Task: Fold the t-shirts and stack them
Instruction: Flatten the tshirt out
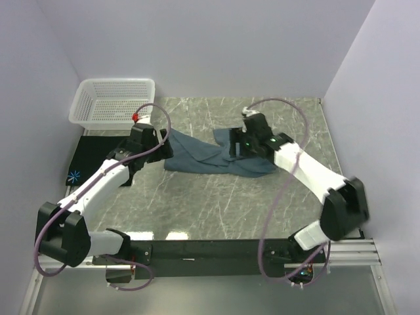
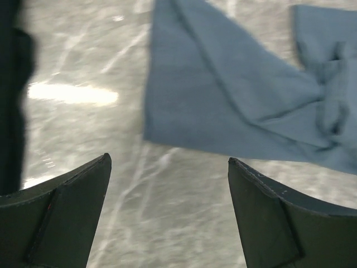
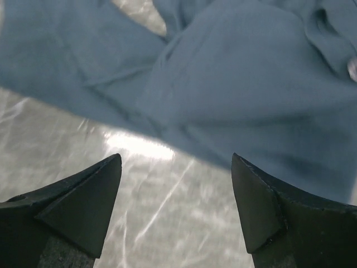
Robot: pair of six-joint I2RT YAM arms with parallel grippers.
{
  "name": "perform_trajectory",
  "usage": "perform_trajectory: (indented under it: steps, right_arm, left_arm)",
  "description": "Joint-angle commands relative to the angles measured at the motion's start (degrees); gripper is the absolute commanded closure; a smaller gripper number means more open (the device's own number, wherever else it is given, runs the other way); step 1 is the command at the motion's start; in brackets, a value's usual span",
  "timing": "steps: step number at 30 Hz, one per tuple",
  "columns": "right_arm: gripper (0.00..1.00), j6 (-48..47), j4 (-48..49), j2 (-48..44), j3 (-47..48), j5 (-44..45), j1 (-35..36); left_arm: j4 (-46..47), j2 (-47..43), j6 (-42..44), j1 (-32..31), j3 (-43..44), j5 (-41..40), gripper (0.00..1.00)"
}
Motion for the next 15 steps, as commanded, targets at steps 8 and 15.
perform_trajectory:
  steps: [8, 15]
  right_arm:
    - [0.14, -5.1, -10.2, 28.2, 24.7, 16.0, 8.7]
    - [0.35, -3.1, -16.1, 32.9, 27.8, 31.2, 10.2]
  left_arm:
    - [-0.9, -8.4, 5.7, 1.7, -4.3, -9.3, 0.10]
    - [-1.1, -9.9, 6.2, 1.8, -4.3, -9.5, 0.11]
